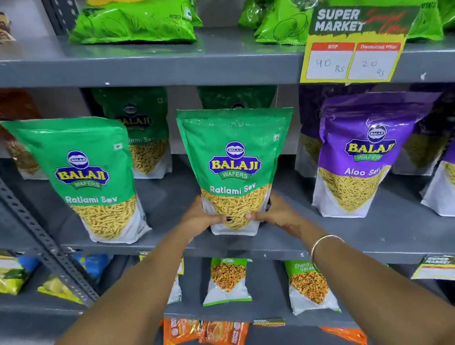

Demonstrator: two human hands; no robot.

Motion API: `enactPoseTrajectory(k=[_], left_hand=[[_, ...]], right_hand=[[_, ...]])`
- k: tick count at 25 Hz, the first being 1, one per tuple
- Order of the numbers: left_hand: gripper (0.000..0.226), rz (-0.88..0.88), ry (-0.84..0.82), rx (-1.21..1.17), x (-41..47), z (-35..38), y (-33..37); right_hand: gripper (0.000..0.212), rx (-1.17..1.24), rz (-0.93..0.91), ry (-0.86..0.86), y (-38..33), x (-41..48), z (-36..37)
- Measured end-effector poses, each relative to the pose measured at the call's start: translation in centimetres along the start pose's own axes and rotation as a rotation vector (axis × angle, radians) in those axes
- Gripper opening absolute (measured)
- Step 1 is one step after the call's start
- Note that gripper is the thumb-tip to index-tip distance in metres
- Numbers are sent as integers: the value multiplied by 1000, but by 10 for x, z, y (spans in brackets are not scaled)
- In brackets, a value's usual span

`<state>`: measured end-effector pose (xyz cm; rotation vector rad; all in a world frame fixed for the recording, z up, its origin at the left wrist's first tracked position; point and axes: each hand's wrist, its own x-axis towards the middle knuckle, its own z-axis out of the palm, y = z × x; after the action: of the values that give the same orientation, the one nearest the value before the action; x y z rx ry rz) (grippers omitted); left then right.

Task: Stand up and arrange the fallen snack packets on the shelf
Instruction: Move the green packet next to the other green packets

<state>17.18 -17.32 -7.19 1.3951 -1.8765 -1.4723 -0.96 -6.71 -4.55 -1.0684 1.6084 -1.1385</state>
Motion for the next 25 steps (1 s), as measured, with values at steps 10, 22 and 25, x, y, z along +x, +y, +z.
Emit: enactPoseTrajectory(k=[10,22,25], left_hand=[[82,27,18,64,-29,0,2],[84,42,10,104,-35,2,4],[83,36,9,108,-36,3,5]], right_hand=[[68,-76,31,20,2,-20,8],[67,-143,32,-25,-1,-25,7],[66,-133,35,-24,-1,-25,8]])
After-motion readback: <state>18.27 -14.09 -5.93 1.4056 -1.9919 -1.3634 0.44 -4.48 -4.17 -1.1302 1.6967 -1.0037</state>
